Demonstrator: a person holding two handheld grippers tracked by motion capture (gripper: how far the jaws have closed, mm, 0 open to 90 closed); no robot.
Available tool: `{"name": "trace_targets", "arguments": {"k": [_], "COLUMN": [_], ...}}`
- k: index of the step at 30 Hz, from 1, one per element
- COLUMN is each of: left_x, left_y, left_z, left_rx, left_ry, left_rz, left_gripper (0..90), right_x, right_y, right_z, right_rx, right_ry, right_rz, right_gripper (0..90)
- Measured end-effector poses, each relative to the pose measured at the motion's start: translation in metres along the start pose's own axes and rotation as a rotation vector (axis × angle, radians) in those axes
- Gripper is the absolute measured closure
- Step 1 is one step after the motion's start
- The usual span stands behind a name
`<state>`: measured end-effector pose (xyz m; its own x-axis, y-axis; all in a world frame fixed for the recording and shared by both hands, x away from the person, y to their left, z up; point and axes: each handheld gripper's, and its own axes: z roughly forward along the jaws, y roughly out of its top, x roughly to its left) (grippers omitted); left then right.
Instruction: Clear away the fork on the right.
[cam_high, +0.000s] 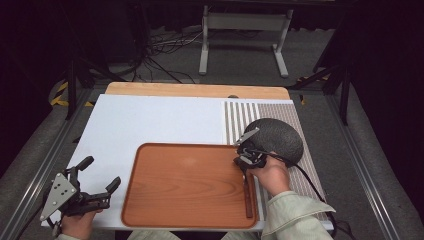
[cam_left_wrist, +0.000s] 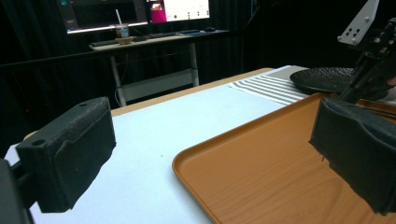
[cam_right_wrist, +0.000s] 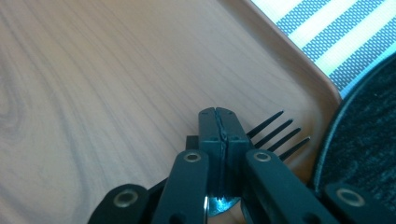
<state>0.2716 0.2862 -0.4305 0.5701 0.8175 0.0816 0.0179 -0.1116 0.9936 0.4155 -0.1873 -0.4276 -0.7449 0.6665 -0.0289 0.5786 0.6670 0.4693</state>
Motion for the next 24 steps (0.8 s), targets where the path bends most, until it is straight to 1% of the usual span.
{"name": "trace_targets", "arguments": {"k": [3, 7, 10, 11, 12, 13, 14, 15, 17, 18, 19, 20, 21, 22, 24], "left_x": [0.000, 0.000, 0.000, 0.000, 0.000, 0.000, 0.000, 0.000, 0.000, -0.001, 0.000, 0.000, 0.000, 0.000, -0.001], "left_y": [0.000, 0.000, 0.000, 0.000, 0.000, 0.000, 0.000, 0.000, 0.000, 0.000, 0.000, 0.000, 0.000, 0.000, 0.000], "left_z": [0.000, 0.001, 0.000, 0.000, 0.000, 0.000, 0.001, 0.001, 0.001, 0.001, 0.001, 0.001, 0.001, 0.001, 0.002], "left_rx": [-0.002, -0.001, -0.001, -0.002, -0.002, 0.000, 0.000, 0.002, 0.002, 0.002, 0.003, 0.001, 0.001, 0.002, 0.002], "left_ry": [0.001, -0.001, 0.002, 0.002, 0.002, 0.001, 0.000, -0.001, -0.001, -0.001, -0.001, -0.001, -0.002, -0.001, -0.003], "left_rz": [-0.001, 0.003, -0.002, -0.003, -0.003, 0.001, 0.003, 0.003, 0.003, 0.001, 0.003, 0.001, 0.000, 0.000, -0.001], "left_gripper": [0.7, 0.7, 0.7, 0.7, 0.7, 0.7, 0.7, 0.7, 0.7, 0.7, 0.7, 0.7, 0.7, 0.7, 0.7], "right_x": [-0.002, -0.002, -0.002, -0.001, -0.001, 0.000, 0.000, 0.001, 0.002, 0.003, 0.005, 0.006, 0.007, 0.007, 0.007], "right_y": [-0.001, -0.002, -0.001, 0.000, 0.000, 0.000, 0.000, 0.000, 0.002, 0.002, 0.002, 0.002, 0.000, 0.000, -0.002], "right_z": [0.000, -0.002, -0.006, -0.009, -0.011, -0.015, -0.015, -0.018, -0.025, -0.029, -0.033, -0.038, -0.045, -0.050, -0.057], "right_rx": [-0.003, -0.008, -0.034, -0.044, -0.060, -0.074, -0.074, -0.084, -0.111, -0.126, -0.137, -0.160, -0.197, -0.223, -0.260], "right_ry": [0.005, 0.012, 0.021, 0.016, 0.010, 0.003, 0.003, 0.004, 0.024, 0.032, 0.038, 0.035, 0.038, 0.055, 0.057], "right_rz": [0.009, 0.008, 0.003, -0.009, -0.022, -0.026, -0.026, -0.022, -0.025, -0.044, -0.052, -0.057, -0.049, -0.035, -0.028], "right_gripper": [89.9, 88.6, 87.7, 80.8, 79.8, 76.7, 76.7, 73.6, 61.7, 56.4, 51.6, 45.7, 39.4, 34.4, 25.1]}}
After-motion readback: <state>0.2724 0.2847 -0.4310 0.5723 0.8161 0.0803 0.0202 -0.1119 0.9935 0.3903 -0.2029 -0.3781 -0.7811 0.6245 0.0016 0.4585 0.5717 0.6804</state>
